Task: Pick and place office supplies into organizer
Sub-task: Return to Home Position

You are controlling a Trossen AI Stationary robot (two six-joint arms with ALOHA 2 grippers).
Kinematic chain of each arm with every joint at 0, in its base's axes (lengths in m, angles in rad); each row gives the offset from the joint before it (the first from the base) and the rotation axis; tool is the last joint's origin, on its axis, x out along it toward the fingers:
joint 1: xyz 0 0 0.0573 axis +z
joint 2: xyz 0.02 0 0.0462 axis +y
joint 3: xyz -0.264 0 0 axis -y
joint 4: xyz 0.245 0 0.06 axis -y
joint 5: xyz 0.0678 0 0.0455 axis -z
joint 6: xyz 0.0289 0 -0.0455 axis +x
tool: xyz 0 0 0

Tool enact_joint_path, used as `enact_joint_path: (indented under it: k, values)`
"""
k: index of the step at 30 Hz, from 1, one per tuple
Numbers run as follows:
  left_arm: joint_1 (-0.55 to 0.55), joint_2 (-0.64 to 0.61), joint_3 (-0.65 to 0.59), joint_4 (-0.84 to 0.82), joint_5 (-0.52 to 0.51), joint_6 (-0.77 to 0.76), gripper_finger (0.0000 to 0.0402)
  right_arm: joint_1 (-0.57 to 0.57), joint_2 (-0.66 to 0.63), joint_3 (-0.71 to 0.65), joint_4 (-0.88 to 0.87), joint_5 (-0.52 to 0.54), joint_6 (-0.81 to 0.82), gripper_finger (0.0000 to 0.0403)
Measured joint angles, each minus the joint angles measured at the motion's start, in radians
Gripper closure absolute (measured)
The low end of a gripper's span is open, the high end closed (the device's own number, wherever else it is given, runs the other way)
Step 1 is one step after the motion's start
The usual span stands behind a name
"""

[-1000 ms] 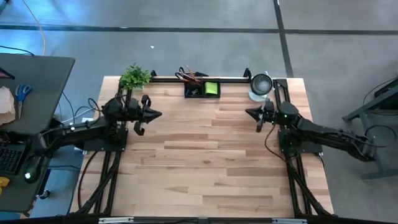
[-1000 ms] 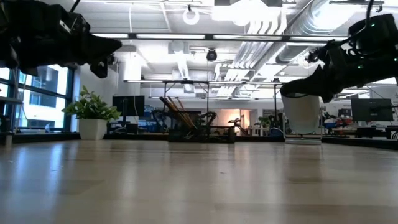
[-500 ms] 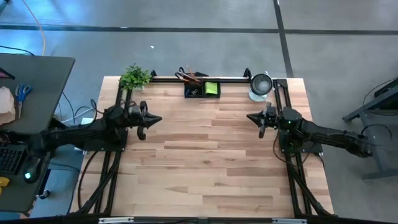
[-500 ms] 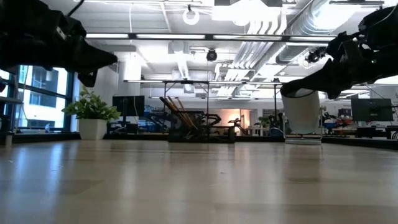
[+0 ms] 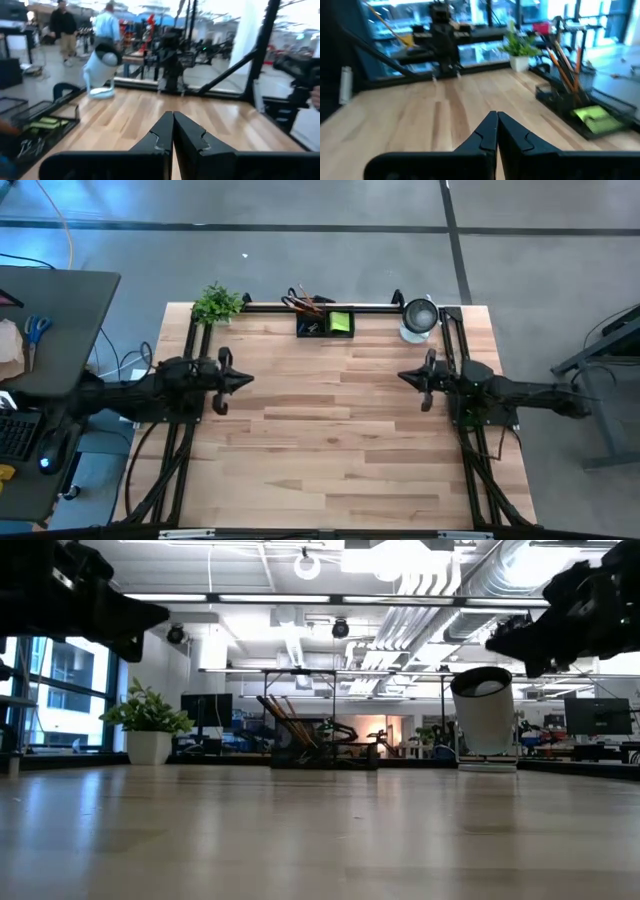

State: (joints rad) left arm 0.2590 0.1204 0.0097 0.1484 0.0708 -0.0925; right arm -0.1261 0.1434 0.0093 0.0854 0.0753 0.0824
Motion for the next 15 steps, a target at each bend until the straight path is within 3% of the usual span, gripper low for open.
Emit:
enact_joint_path:
  k: [3,7,15]
  values:
    - [0.058,-0.116,0.000,-0.090,0.096,-0.023,0.0402,-0.010,-0.064,0.000,-0.035,-0.052,0.006,0.0403]
    - [0.131,-0.114,0.006,-0.110,0.178,-0.065,0.0402,-0.026,-0.144,0.000,-0.071,-0.084,0.043,0.0403]
    - [0.184,-0.108,0.008,-0.111,0.233,-0.072,0.0401,-0.023,-0.105,0.000,-0.074,-0.078,0.040,0.0403]
